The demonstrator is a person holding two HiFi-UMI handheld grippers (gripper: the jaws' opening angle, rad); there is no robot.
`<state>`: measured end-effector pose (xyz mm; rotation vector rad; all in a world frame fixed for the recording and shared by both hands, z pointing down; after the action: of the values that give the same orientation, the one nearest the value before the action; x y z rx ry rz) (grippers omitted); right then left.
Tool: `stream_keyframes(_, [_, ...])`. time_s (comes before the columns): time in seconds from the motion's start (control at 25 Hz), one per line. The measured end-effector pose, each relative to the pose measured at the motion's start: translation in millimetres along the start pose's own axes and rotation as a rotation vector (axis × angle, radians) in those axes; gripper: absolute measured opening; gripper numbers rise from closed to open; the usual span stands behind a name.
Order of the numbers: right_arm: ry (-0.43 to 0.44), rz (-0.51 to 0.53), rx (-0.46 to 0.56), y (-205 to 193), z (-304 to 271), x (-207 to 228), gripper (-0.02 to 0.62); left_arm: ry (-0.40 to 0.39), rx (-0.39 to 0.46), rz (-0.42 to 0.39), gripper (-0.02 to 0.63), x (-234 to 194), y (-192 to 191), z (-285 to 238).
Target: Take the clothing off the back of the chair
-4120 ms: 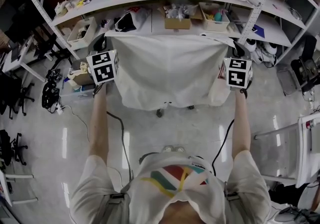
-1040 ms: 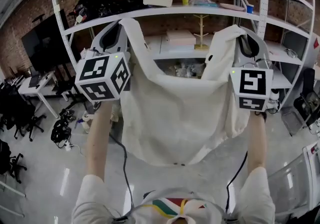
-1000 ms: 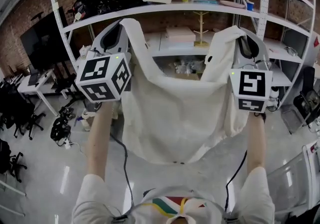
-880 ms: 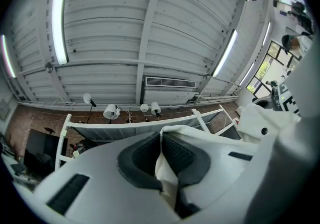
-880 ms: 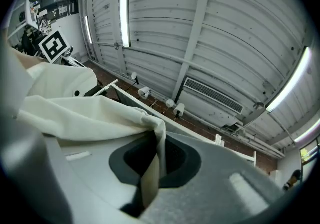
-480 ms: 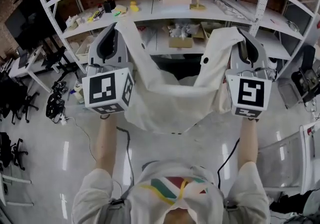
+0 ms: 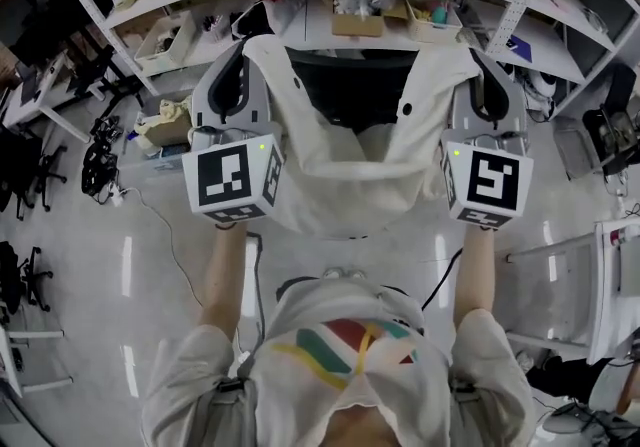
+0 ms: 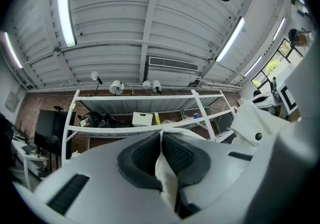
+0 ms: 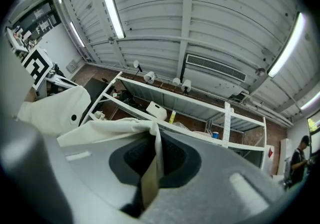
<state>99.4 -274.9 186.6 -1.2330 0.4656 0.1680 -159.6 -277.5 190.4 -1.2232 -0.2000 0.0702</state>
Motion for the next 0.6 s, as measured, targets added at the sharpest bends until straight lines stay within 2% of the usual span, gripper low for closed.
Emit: stream_keyframes(0.6, [0.031,-0.115,-0.144,-85.5,18.7,-33.2,0.006,-0.003,-0.125,0.092,0.023,22.2,-81.7,17.6])
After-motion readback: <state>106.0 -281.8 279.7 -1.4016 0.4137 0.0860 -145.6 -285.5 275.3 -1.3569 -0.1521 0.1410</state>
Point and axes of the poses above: the fingertips, and each gripper's own axes: z backward along the fingers, x to its right, y out of its top, the point moved 1 cm from there along z, backward along the fingers, and after that the axes turned 2 degrees about z, right-handed, at the moved point
